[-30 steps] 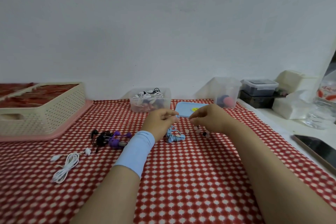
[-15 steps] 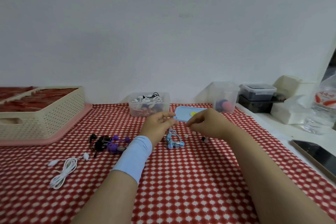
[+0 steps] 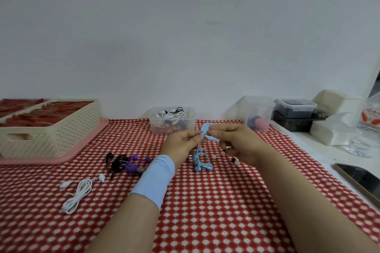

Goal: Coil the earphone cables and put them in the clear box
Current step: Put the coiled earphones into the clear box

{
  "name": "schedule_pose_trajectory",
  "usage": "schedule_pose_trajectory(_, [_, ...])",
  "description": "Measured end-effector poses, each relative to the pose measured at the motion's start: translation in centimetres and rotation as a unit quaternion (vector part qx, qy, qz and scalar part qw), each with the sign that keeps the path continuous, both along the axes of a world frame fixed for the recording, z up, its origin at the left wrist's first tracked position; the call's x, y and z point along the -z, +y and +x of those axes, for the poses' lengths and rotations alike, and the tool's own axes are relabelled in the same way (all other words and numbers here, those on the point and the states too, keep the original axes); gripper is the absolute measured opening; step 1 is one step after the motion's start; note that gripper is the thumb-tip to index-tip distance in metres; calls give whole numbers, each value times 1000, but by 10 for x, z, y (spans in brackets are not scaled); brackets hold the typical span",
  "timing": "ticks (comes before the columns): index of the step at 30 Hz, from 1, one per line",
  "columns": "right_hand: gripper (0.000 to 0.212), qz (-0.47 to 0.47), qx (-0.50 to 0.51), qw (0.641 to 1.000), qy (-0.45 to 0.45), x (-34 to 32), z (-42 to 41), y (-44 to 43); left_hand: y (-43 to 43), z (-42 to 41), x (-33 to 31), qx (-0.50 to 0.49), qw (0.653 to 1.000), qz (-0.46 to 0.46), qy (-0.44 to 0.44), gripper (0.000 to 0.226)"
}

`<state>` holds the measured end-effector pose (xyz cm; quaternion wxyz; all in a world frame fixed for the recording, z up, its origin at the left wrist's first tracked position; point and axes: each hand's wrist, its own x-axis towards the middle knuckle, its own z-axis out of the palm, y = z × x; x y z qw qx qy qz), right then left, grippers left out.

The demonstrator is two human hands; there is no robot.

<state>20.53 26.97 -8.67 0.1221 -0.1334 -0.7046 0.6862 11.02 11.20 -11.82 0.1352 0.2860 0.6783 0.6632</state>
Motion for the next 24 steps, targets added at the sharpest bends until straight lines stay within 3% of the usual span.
schedule_pose_trajectory(13, [16, -58, -91, 992, -63, -3, 4, -1, -5, 1, -2, 49, 998, -14, 21, 10])
schedule_pose_trajectory(24, [15, -57, -107, 989, -90, -5, 6, 2, -6, 1, -3, 69, 997, -12, 29, 10])
